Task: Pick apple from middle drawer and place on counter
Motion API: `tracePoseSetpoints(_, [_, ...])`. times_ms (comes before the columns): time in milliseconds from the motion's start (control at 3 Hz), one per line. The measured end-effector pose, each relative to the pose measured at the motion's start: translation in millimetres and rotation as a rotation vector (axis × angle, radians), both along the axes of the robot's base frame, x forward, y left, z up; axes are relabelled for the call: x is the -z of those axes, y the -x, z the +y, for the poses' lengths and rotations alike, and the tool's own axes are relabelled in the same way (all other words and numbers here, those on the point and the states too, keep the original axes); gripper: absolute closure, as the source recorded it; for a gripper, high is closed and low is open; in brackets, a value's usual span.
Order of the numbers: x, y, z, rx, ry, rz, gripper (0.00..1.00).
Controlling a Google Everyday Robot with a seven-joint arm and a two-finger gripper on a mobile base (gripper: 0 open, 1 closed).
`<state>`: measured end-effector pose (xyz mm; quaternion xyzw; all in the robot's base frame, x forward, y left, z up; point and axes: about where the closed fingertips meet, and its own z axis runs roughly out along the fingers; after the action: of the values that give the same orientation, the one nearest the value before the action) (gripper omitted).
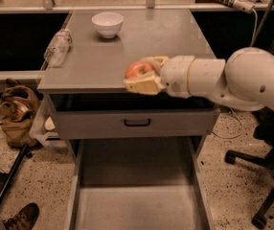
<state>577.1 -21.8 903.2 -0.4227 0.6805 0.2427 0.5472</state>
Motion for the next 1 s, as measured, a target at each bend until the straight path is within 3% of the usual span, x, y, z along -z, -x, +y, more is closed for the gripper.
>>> tracePoseSetpoints(667, [-68.3,-72.6,-27.6,0.079,-0.047,-0.093,1.00])
tracePoseSetpoints(1000, [-77.2,-102.2,-22.9,0.091,-0.023,-0.093,1.00])
